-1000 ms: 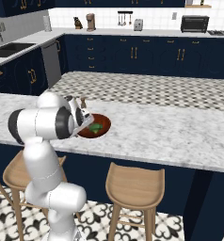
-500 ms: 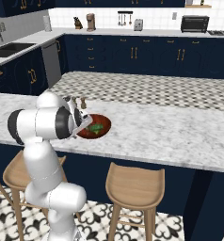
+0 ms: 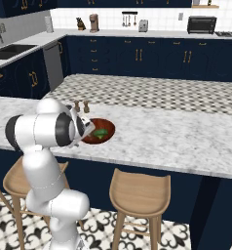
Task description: Pick the chicken drumstick and broccoli from their plates and place them in the bowl. Then put the bowl in the fridge.
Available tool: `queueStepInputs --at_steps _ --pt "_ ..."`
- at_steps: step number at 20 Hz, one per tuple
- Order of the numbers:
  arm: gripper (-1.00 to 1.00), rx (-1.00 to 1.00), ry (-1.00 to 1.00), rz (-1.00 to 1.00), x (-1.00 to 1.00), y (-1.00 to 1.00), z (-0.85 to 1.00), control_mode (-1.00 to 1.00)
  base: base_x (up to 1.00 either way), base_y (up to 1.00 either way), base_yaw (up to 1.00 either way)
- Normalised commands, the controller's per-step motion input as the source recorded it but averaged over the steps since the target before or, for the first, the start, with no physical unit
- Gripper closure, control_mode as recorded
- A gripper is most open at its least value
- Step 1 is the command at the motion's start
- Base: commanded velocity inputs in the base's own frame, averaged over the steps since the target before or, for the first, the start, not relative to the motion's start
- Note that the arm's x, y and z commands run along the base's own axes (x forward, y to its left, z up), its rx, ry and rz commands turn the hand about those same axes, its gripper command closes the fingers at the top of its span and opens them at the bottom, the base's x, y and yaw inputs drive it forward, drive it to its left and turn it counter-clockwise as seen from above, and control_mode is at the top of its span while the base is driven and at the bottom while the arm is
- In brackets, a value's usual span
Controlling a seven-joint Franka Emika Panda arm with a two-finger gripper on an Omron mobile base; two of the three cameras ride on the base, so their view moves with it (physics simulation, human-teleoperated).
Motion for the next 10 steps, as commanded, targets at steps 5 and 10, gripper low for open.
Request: queueStepInputs --at_steps 5,10 --pt "-1.00 0.00 0.00 0.05 0.05 -0.03 -0.09 -1.00 0.00 0.00 0.00" --pt "1.00 0.00 0.00 0.05 0.15 -0.01 -0.01 -1.00 0.00 0.00 0.00"
